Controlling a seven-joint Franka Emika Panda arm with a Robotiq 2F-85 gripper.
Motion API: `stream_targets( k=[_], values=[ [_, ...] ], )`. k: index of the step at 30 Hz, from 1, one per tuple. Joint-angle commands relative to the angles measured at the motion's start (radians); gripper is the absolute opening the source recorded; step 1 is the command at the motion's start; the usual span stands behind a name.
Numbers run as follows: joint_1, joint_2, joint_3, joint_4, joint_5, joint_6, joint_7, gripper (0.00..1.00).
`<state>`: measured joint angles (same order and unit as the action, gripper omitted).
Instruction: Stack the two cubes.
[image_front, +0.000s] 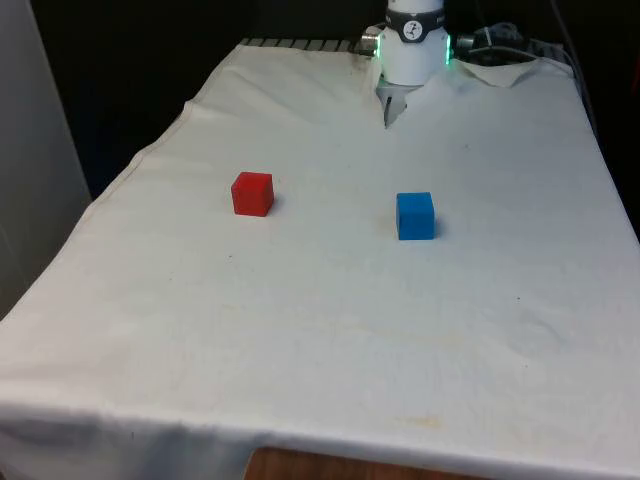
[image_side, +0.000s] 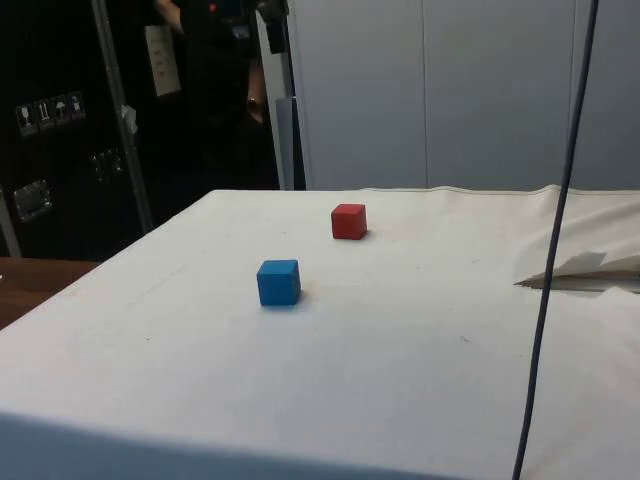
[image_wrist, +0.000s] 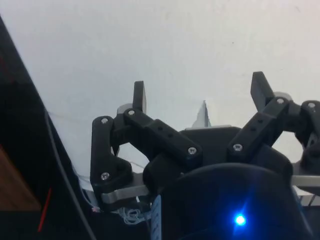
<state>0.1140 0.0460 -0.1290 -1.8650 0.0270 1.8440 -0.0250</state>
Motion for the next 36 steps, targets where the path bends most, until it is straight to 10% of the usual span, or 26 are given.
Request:
stream_targets(
  k=[1,36],
  values=[
    [-0.001,0.0,-0.002,0.0,-0.004,0.001,-0.001,1.0],
    [-0.024,-0.026,-0.145,-0.1,-0.111,0.102,-0.114,1.0]
  ],
)
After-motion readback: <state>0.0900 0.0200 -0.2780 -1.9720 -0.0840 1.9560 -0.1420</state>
